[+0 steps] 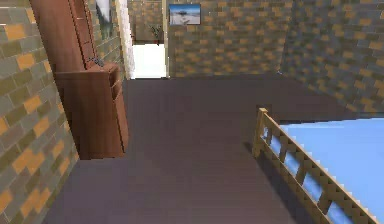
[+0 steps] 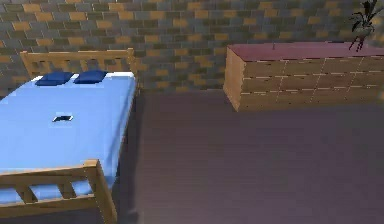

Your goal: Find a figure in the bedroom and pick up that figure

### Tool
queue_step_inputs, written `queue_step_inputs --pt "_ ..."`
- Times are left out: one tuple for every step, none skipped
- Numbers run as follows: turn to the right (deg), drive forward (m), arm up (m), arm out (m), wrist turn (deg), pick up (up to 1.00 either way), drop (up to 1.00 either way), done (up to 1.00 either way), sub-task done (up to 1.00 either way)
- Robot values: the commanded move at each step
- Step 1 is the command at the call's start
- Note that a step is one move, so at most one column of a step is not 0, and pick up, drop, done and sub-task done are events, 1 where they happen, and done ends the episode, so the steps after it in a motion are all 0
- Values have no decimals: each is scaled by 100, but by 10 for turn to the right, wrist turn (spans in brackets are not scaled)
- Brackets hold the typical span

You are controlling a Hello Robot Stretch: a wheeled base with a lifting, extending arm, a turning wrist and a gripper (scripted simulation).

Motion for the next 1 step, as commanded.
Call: queue_step_inputs --pt "0 100 0 0 0 0 0 0 0"
